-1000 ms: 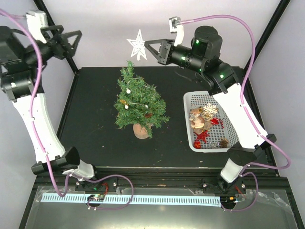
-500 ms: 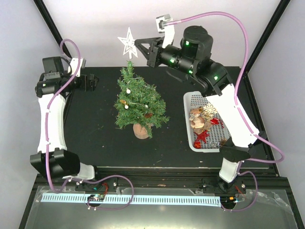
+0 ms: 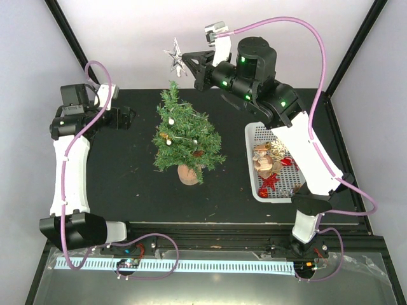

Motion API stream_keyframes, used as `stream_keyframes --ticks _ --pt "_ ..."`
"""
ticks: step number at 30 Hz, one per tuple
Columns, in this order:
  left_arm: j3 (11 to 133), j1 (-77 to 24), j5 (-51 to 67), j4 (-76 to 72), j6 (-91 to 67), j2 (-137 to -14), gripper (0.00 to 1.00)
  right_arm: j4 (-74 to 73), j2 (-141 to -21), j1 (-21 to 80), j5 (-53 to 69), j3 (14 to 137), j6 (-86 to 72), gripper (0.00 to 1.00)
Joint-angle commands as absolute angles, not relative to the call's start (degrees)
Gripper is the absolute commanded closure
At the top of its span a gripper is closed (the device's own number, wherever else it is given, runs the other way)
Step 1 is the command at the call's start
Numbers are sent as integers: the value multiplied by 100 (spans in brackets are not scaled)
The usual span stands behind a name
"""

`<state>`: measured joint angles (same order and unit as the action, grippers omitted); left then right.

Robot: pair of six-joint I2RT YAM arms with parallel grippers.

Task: Decorate the small christmas tree

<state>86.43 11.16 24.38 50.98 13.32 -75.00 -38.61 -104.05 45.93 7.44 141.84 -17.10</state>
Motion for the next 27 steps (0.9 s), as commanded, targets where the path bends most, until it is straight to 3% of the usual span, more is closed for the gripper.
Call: stream_keyframes --ticks 1,27 --pt "8684 1074 2351 4993 1327 -7442 1 -3631 -10309 4631 704 14049 -1720 99" --pt "8684 953 2339 4839 1185 -7746 1 -3334 -10171 4632 1206 13842 -2286 99"
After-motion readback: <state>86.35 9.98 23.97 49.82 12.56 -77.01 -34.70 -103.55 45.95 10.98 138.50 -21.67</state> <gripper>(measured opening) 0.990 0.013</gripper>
